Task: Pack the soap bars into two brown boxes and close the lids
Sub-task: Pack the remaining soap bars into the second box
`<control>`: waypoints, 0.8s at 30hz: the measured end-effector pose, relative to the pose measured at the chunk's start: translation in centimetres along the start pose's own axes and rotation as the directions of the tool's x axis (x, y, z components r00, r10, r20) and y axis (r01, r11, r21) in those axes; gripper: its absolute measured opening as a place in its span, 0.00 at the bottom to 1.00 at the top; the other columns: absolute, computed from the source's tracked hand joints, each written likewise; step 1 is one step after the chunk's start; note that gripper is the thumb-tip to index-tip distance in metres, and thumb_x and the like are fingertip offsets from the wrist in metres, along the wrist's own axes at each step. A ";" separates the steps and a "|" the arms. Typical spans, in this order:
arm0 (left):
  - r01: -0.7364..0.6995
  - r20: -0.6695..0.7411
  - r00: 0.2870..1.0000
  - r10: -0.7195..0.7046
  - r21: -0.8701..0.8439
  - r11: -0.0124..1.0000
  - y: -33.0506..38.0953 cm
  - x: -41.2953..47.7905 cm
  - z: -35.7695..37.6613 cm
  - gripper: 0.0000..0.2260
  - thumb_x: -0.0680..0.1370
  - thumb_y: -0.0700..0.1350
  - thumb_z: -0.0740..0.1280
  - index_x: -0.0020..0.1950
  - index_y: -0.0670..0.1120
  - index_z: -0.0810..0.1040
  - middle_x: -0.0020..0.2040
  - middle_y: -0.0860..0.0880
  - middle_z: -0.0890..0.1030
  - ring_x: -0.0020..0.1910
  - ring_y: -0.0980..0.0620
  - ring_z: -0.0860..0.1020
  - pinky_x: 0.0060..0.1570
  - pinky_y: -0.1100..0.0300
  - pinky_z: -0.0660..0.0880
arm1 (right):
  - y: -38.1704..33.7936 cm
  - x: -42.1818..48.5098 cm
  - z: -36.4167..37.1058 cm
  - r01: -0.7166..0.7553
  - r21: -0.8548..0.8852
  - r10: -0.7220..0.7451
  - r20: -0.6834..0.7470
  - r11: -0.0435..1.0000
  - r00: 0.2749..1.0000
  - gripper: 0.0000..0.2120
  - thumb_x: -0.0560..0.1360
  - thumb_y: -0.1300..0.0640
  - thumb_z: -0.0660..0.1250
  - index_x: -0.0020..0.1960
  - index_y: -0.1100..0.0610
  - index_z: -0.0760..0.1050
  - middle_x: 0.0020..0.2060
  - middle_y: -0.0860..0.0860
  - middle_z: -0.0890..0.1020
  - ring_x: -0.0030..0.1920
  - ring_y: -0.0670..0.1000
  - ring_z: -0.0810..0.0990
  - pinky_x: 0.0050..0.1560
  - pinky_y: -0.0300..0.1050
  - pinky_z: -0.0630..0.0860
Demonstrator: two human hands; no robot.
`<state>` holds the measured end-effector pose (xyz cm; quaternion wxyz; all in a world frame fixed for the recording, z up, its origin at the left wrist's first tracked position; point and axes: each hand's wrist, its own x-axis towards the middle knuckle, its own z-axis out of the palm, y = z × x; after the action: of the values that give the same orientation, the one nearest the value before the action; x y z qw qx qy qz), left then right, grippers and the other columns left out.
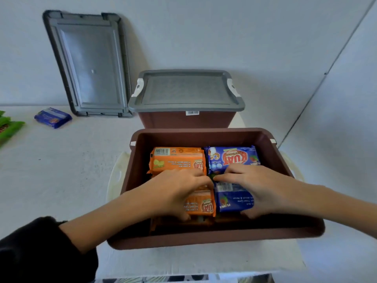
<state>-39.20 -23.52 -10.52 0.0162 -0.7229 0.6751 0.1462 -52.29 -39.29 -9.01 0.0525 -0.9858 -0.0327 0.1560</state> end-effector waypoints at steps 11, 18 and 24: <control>-0.082 -0.012 0.996 0.093 0.358 0.930 0.4 0.3 1.1 0.32 0.72 0.57 0.68 0.72 0.50 0.60 0.69 0.48 0.64 0.65 0.49 0.65 0.55 0.55 0.69 | -0.1 0.6 1.4 0.050 -0.137 -0.042 0.056 0.989 0.998 0.37 0.72 0.47 0.67 0.74 0.48 0.53 0.72 0.45 0.62 0.70 0.47 0.60 0.69 0.42 0.64; -0.091 0.040 0.996 0.083 0.245 0.965 0.0 0.1 0.9 0.27 0.74 0.56 0.67 0.70 0.51 0.65 0.69 0.51 0.61 0.65 0.52 0.67 0.54 0.53 0.75 | -0.1 0.6 0.9 0.057 -0.101 -0.054 0.033 0.993 0.998 0.31 0.73 0.46 0.66 0.73 0.47 0.58 0.69 0.45 0.65 0.69 0.45 0.63 0.67 0.42 0.67; -0.077 -0.369 0.929 -0.020 -0.246 0.966 -1.9 -1.9 -2.0 0.12 0.75 0.50 0.67 0.56 0.50 0.79 0.52 0.53 0.78 0.46 0.59 0.78 0.45 0.60 0.78 | -1.6 1.7 -3.9 0.059 0.067 -0.044 -0.195 0.996 0.980 0.20 0.72 0.44 0.67 0.63 0.44 0.73 0.53 0.40 0.78 0.49 0.36 0.73 0.52 0.32 0.72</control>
<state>-37.05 -21.95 -8.49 -0.2066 -0.7235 0.6520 0.0940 -49.58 -37.91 -5.63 0.0953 -0.9926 -0.0472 0.0590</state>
